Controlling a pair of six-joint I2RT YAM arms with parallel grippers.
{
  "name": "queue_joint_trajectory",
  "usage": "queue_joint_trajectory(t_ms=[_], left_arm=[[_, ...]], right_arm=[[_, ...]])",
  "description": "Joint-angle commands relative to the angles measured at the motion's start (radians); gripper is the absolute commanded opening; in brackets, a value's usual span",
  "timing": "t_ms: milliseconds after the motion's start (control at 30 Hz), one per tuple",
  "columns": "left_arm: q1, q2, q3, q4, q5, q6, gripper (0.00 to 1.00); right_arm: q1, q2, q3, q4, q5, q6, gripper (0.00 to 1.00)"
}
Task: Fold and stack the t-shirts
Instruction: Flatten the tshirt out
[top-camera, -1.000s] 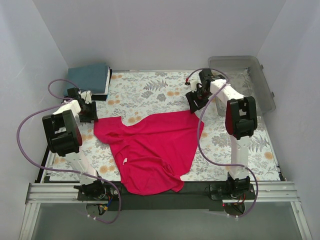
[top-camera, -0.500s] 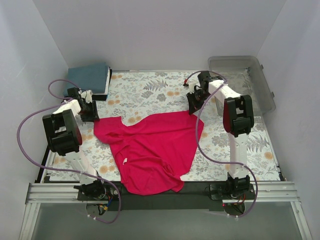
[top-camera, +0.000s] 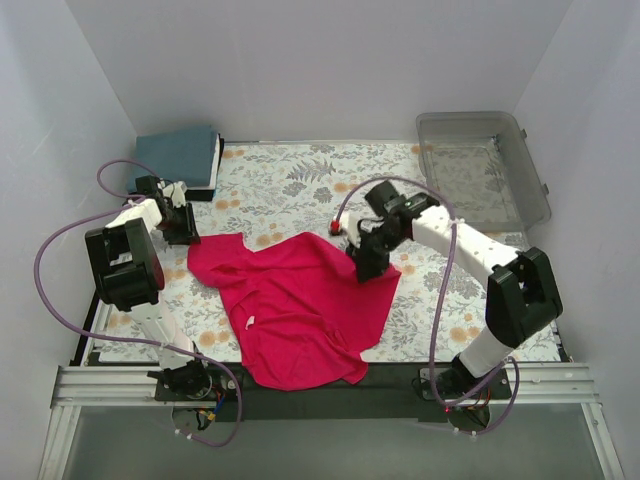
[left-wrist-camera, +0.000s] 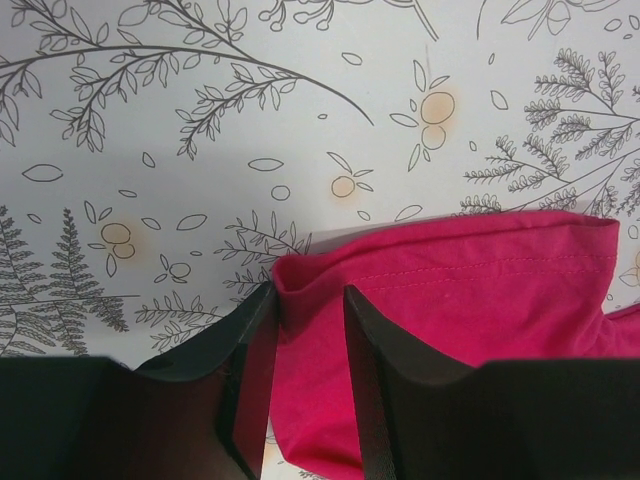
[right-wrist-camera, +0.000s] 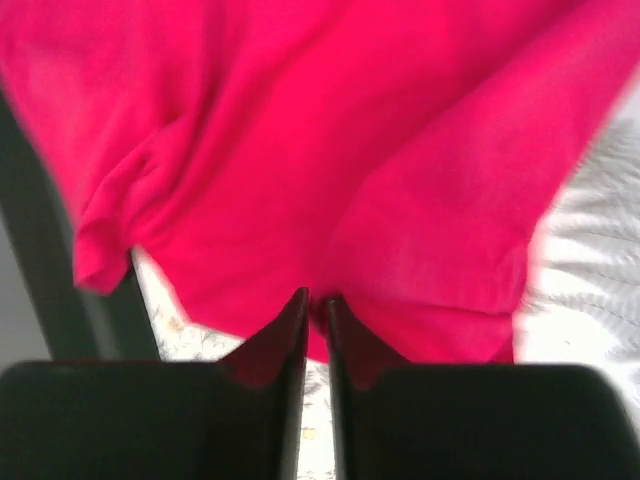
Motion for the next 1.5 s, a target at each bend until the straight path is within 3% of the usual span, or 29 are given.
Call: queue_joint_trajectory(t_ms=[0,33,67,100,167,367,633,1467], left_arm=[[-0.006,-0.006,0.021,-0.025,0.018,0.002,0.31],[-0.006,-0.009,0.020,-0.025,0.018,0.002,0.31],[-0.006,-0.009,0.018,-0.030,0.020,0.006,0.31],[-0.006,-0.012,0.018,-0.030,0.020,0.008,0.31],[-0.006,-0.014,0.015,-0.030,0.024,0.009,0.31],[-0.006,-0.012,0.014,-0.028,0.035,0.002,0.31],[-0.006,-0.024,0.008,-0.031,0.032,0.008,0.31],[-0.004,-0.024,-0.011,-0.016,0.034,0.008,0.31]], right_arm=[[0.064,-0.008,-0.166,-0.055,0.102,-0.170,0.37],[0.061,-0.014,-0.182,-0.064,0.141,-0.181,0.77],[0.055,-0.019,-0.190,-0.073,0.144,-0.188,0.87],[0.037,-0.023,-0.181,-0.090,0.140,-0.187,0.89],[0.014,-0.036,-0.147,-0.090,0.098,-0.129,0.87],[-0.026,0.056,0.007,-0.023,0.006,0.187,0.61],[-0.026,0.179,0.030,0.072,0.024,0.312,0.45],[-0.028,0.310,0.071,0.118,0.121,0.341,0.46]])
